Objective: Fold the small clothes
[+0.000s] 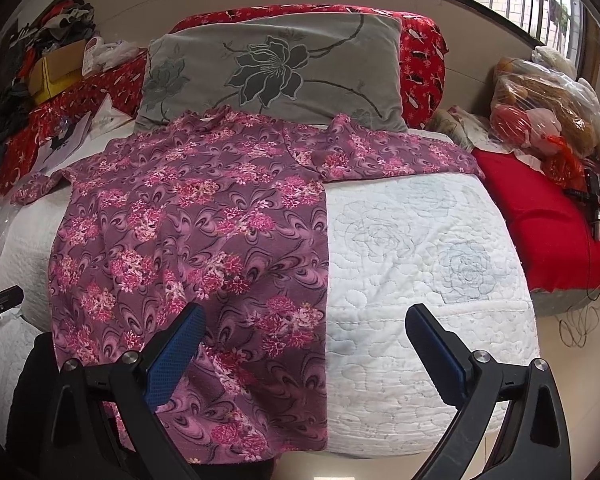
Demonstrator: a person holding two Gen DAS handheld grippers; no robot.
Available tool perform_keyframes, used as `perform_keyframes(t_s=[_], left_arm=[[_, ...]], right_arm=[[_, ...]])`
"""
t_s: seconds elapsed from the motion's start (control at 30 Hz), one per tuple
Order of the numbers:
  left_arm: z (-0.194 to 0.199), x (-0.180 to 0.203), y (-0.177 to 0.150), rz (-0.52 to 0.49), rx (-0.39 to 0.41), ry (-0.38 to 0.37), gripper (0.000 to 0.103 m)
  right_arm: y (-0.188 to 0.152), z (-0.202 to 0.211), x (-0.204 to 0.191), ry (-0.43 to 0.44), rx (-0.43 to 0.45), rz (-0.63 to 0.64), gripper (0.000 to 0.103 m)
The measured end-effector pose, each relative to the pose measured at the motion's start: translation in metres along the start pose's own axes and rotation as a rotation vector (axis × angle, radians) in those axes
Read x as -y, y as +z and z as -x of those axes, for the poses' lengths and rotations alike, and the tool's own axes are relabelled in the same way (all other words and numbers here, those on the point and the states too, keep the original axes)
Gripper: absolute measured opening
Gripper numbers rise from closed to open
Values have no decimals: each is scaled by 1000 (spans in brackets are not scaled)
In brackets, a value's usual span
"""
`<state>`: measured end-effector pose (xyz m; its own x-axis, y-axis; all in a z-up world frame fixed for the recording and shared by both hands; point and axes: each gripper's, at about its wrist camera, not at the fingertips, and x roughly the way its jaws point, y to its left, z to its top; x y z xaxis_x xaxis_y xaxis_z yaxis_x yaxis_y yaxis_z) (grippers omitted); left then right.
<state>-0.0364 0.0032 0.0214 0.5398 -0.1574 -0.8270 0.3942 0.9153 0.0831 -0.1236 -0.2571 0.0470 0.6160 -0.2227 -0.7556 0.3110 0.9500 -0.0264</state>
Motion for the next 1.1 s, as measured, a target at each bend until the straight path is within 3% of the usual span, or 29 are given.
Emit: perform_keyframes(t_s=[0.77, 1.1], left_arm=[[2, -2, -3, 11, 24, -22, 103], [12, 1, -4, 18, 29, -37, 103]], right_arm=[[-2, -1, -10, 7, 6, 27, 100], [-6, 15, 1, 15, 47, -4, 100]])
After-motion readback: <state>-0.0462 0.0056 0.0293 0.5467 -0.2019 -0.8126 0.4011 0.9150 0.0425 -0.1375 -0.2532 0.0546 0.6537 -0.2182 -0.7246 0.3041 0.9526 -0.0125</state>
